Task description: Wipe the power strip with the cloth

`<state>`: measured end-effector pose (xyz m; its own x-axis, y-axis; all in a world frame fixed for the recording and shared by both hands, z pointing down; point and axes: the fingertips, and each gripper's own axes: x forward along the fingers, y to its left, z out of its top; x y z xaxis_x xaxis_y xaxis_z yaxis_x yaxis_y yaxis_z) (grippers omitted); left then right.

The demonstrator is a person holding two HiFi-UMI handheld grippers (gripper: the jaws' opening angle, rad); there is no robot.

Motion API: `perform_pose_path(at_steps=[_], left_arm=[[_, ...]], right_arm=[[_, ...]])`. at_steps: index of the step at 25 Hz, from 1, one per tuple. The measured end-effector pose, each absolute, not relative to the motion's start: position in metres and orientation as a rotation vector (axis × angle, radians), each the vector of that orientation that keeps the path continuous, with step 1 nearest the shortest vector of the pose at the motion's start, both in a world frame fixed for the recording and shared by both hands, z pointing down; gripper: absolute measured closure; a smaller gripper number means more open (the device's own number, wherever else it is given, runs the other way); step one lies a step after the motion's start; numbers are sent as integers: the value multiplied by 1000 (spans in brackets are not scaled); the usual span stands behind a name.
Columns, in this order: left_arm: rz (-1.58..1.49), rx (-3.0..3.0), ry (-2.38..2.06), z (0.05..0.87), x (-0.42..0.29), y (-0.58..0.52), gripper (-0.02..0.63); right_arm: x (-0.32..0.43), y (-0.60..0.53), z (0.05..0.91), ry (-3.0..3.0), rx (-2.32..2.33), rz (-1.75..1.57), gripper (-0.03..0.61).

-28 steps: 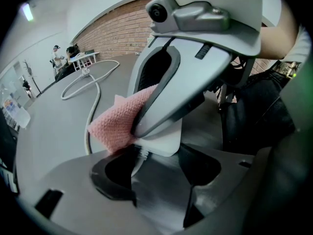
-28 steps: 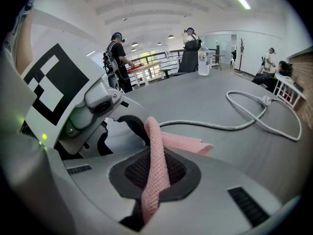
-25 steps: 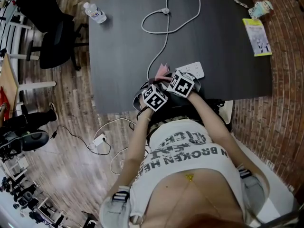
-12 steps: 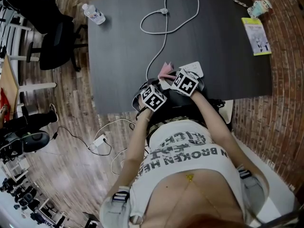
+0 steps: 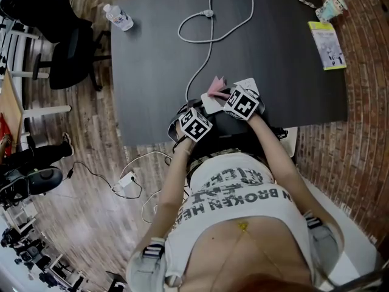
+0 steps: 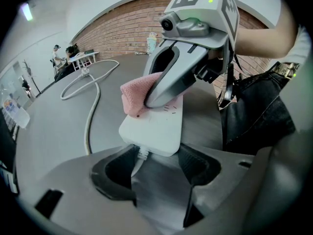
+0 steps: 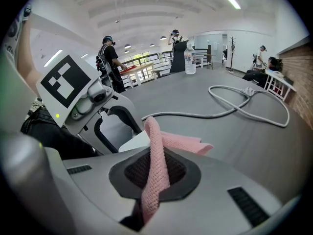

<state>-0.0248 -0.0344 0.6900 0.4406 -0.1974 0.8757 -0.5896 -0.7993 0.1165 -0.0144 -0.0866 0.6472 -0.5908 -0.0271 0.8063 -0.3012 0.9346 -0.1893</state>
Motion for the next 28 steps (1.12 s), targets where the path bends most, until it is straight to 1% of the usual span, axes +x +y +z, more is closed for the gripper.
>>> perform_pose_path(at_steps=[28], left_arm=[[1300,2292,-644,687,-21,-32,350]], right_arm=[[38,-108,648,-2148,361,417,562]])
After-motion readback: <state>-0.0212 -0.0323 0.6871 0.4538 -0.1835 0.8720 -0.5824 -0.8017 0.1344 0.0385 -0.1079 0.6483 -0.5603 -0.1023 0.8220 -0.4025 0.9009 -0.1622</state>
